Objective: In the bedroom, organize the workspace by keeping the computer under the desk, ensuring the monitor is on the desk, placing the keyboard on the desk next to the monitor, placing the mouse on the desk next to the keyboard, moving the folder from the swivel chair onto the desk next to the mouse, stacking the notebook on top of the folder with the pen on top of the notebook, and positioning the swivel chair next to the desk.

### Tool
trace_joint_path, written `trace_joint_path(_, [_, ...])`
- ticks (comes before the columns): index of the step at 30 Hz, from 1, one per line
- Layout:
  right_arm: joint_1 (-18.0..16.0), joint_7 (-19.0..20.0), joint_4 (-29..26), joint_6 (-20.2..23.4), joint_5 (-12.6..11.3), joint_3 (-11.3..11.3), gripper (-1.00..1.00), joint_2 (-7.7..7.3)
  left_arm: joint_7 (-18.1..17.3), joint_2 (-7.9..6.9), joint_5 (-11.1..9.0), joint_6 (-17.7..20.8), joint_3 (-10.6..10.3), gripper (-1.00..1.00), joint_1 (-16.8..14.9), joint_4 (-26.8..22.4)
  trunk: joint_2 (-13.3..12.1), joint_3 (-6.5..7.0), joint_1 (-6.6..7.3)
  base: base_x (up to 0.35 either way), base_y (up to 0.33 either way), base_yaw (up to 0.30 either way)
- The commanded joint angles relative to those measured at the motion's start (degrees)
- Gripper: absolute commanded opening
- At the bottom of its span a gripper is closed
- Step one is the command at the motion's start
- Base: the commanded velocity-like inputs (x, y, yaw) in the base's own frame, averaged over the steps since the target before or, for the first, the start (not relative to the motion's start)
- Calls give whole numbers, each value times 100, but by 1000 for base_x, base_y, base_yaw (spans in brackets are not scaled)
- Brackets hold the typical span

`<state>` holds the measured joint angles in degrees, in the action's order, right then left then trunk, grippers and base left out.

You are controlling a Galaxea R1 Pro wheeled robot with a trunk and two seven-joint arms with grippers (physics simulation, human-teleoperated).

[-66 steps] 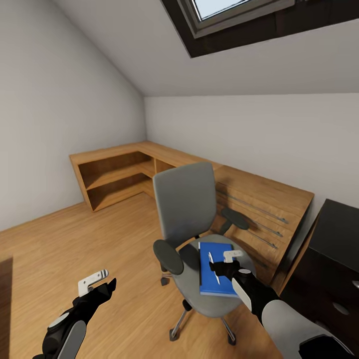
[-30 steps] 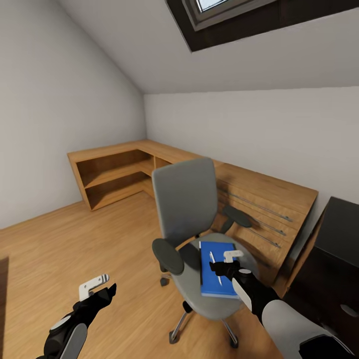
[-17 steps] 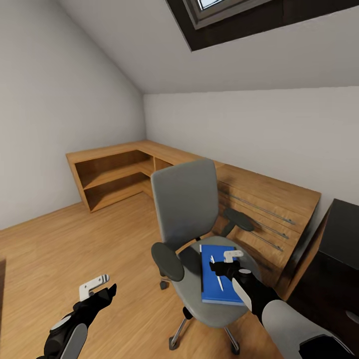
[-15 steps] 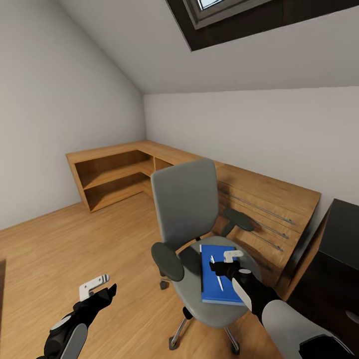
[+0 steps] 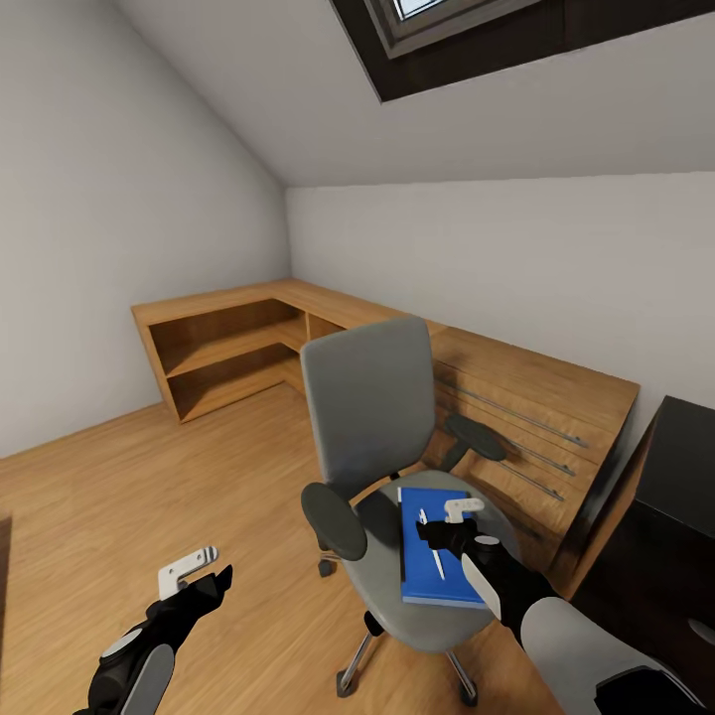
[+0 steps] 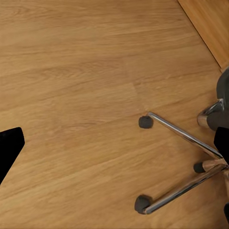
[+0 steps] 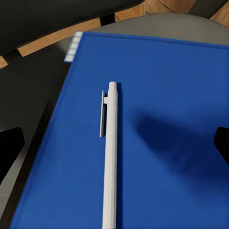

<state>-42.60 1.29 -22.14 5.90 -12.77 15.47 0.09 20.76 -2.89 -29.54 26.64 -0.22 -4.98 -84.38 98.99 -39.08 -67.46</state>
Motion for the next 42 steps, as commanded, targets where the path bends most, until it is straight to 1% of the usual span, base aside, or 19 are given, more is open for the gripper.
trace_joint_path(1, [-3,-3,-8,25,-58,25,100,-5,46,-4,-60,17,-4,100,-3,-8,3,-5,1,0,0,0])
trace_joint_path(34, [-3,-41,-1,69,-15,52,100,35,62,-1,-60,8,-26,100,-3,-26,3,-5,1,0,0,0])
trace_joint_path(42, [-3,-48,-1,69,-15,53,100,35,62,6,-60,8,-30,100,-3,-26,324,-149,-175,0,0,0])
